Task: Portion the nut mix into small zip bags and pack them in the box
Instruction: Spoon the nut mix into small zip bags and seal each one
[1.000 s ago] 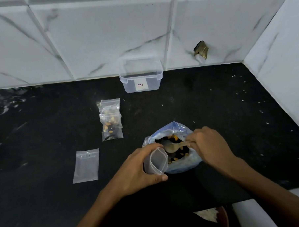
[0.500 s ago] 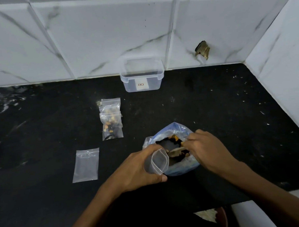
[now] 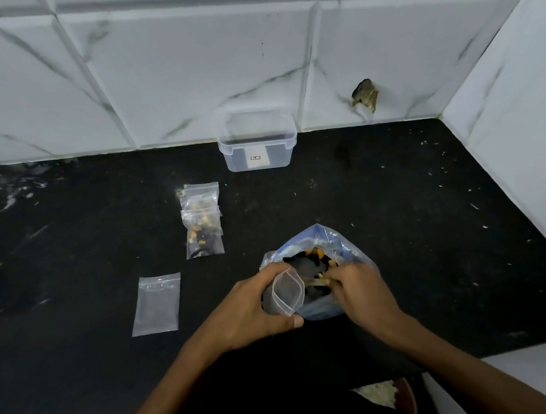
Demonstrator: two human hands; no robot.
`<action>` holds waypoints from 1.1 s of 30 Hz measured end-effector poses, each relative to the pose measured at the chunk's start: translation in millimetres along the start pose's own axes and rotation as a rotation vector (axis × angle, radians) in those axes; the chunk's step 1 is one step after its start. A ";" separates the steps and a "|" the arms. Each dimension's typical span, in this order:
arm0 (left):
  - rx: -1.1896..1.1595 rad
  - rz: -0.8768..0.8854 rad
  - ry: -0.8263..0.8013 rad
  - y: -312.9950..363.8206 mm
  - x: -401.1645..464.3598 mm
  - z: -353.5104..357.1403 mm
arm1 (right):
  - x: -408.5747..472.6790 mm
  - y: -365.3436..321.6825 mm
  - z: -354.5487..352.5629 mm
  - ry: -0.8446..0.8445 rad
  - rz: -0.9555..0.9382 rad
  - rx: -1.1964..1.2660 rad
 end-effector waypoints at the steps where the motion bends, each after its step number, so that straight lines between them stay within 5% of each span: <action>1: -0.005 -0.002 0.004 -0.1 0.3 0.9 | 2.1 -3.2 4.2 -0.042 -0.006 0.047; 9: 0.036 -0.024 0.042 3.8 1.1 1.0 | 21.1 5.0 -0.3 -0.250 0.291 0.498; 22: 0.004 -0.065 0.081 6.5 1.8 -4.6 | -2.9 35.3 -49.2 -0.190 0.455 0.859; 30: 0.128 -0.102 0.211 19.9 13.2 -7.2 | -16.9 22.8 -100.3 -0.120 0.357 0.904; 33: 0.184 -0.101 0.262 30.6 18.6 -7.1 | -21.9 5.5 -114.1 -0.072 0.238 0.719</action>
Point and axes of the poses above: each hand's wrist, its own x-axis towards the middle knuckle, its own z-axis out of the palm, y = z × x, the point moved 4 cm from there along x, towards the middle knuckle
